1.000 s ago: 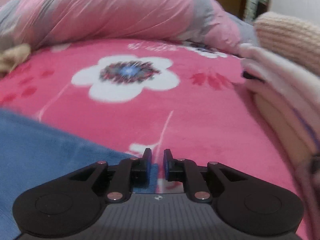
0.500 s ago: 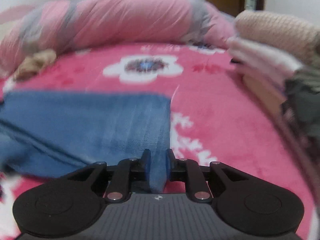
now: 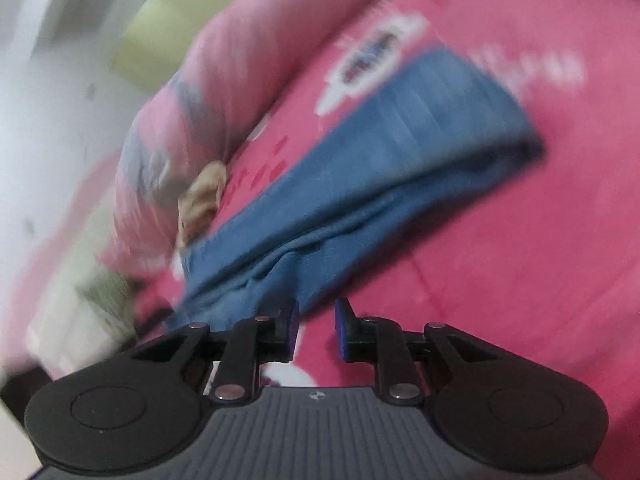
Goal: Fold clothes
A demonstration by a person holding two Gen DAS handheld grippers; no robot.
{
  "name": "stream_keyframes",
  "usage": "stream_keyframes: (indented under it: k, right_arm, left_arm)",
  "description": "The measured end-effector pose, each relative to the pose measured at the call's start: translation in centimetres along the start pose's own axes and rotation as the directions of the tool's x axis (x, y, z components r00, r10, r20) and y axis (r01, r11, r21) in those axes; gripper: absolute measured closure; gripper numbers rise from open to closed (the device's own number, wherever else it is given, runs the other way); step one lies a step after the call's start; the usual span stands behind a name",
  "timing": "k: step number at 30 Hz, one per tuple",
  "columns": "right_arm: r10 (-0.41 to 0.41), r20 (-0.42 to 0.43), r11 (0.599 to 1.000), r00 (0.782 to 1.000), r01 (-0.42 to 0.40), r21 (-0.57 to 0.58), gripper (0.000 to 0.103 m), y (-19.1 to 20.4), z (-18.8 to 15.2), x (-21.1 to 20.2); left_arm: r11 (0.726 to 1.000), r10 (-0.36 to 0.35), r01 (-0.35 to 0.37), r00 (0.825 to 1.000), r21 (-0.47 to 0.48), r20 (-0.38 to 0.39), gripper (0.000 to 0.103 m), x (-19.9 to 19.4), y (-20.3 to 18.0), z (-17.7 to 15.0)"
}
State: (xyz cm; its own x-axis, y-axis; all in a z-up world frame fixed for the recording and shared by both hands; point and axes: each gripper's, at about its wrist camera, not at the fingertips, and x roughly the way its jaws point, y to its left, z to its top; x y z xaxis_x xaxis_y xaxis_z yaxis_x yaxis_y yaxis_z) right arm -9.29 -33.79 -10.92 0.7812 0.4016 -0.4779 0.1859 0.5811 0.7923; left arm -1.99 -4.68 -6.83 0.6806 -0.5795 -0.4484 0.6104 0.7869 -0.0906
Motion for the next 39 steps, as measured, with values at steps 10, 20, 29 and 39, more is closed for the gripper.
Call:
stream_keyframes:
  k: [10, 20, 29, 39]
  right_arm:
    - [0.115, 0.020, 0.983, 0.993, -0.117, 0.144, 0.086, -1.4, 1.1, 2.3]
    - [0.199, 0.059, 0.954, 0.978, -0.207, 0.218, 0.101, -2.5, 1.5, 2.0]
    - [0.232, 0.079, 0.939, 0.970, -0.244, 0.241, 0.101, -2.8, 1.5, 2.1]
    - [0.228, 0.086, 0.952, 0.970, -0.241, 0.188, 0.101, -3.1, 1.2, 2.2]
  left_arm:
    - [0.963, 0.036, -0.020, 0.998, 0.270, -0.054, 0.035, 2.7, -5.7, -1.9]
    - [0.961, 0.022, 0.001, 0.996, 0.276, -0.081, 0.038, 3.6, -4.8, -1.8]
    - [0.921, 0.069, -0.030, 0.994, 0.389, -0.087, 0.051, 5.5, -5.9, -1.9]
    - [0.833, 0.174, -0.171, 0.984, 0.527, 0.044, 0.080, 6.6, -8.1, -3.9]
